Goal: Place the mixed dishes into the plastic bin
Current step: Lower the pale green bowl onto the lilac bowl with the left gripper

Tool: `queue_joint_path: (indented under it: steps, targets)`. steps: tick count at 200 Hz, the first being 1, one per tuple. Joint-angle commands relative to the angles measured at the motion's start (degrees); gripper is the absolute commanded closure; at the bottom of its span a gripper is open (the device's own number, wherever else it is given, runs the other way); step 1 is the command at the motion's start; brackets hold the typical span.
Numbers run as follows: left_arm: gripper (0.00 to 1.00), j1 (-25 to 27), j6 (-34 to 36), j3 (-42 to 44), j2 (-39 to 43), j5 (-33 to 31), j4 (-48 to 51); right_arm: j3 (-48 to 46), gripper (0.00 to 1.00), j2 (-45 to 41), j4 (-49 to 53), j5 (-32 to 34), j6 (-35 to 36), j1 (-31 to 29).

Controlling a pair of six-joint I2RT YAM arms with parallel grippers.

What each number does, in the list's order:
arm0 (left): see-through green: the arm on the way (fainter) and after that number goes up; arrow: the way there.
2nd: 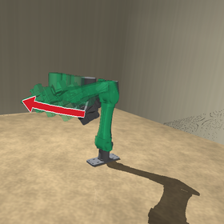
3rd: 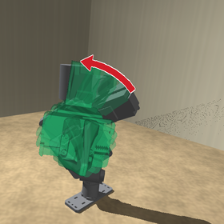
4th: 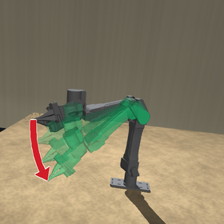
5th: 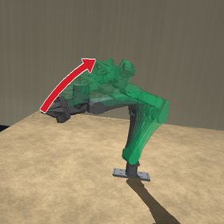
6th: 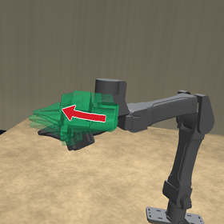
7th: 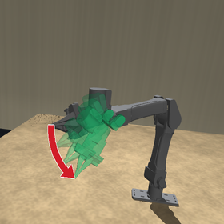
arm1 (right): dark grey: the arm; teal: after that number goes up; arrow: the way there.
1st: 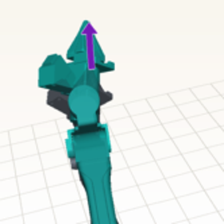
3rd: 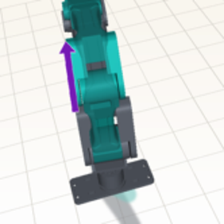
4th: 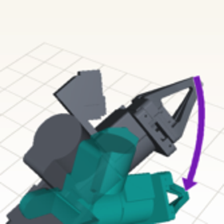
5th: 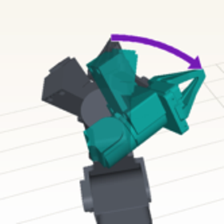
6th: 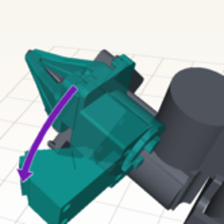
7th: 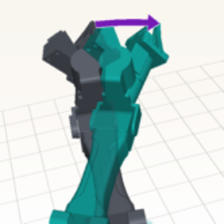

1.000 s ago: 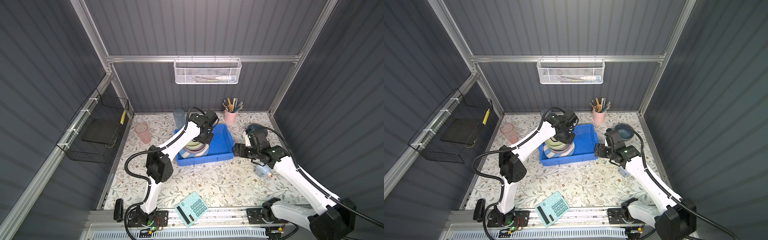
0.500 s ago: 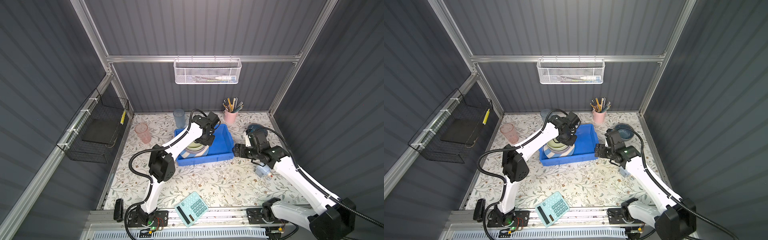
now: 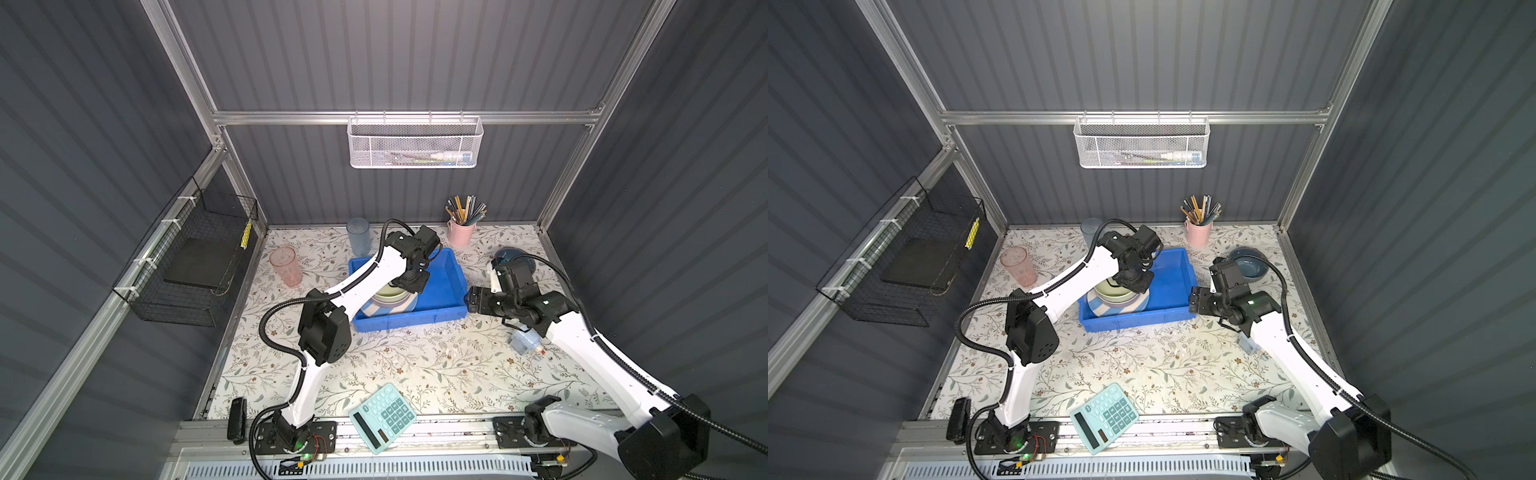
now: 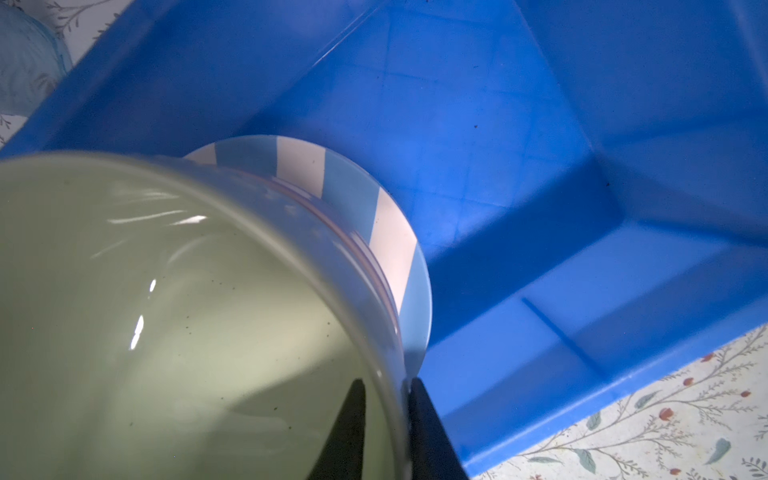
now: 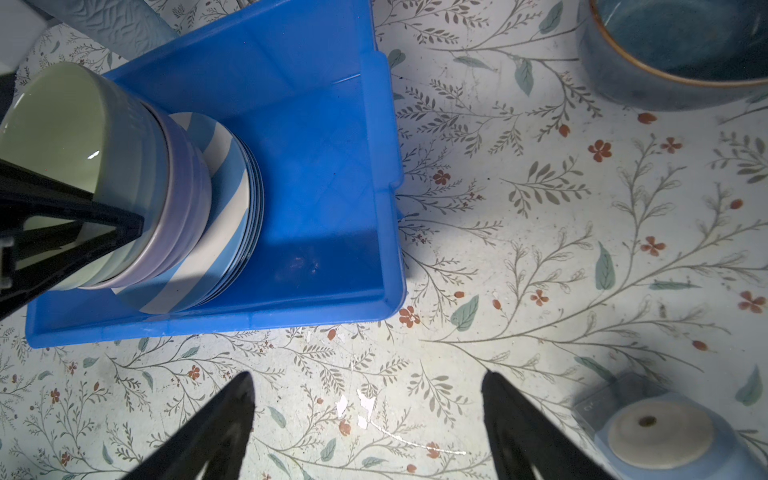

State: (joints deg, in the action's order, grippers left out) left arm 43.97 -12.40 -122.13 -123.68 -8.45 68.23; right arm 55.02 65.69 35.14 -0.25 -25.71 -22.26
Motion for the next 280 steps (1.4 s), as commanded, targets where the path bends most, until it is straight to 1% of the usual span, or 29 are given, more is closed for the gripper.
queue_joint_path:
  steps: [1,57,108,191,241,259,280]
  targets:
    - [0.76,0.16,0.69,0.84,1.41,-1.03,0.87,-0.36,0.14,0.48,-0.17,-0.45,-0.60,0.20]
    - [0.74,0.13,0.08,0.58,3.20,-1.37,-0.35,-0.53,0.14,0.58,-0.24,-0.43,-0.73,0.22]
    - [0.75,0.16,-0.34,0.37,3.22,0.19,-1.16,-0.70,0.14,0.57,-0.27,-0.54,-0.83,0.27]
    - [0.85,0.16,-0.65,1.57,2.67,0.61,-1.69,-0.86,0.14,0.84,-0.27,-0.54,-0.91,0.30]
    - [0.86,0.16,-0.60,2.06,2.90,0.36,-1.69,-0.74,0.14,0.91,-0.33,-0.51,-0.98,0.33]
    - [0.90,0.16,-0.42,2.20,2.89,0.36,-1.69,-0.66,0.14,1.10,-0.58,-0.62,-1.00,0.29]
    - [0.92,0.14,-0.34,2.21,2.59,0.37,-1.47,-0.53,0.14,1.19,-0.56,-0.72,-1.05,0.37]
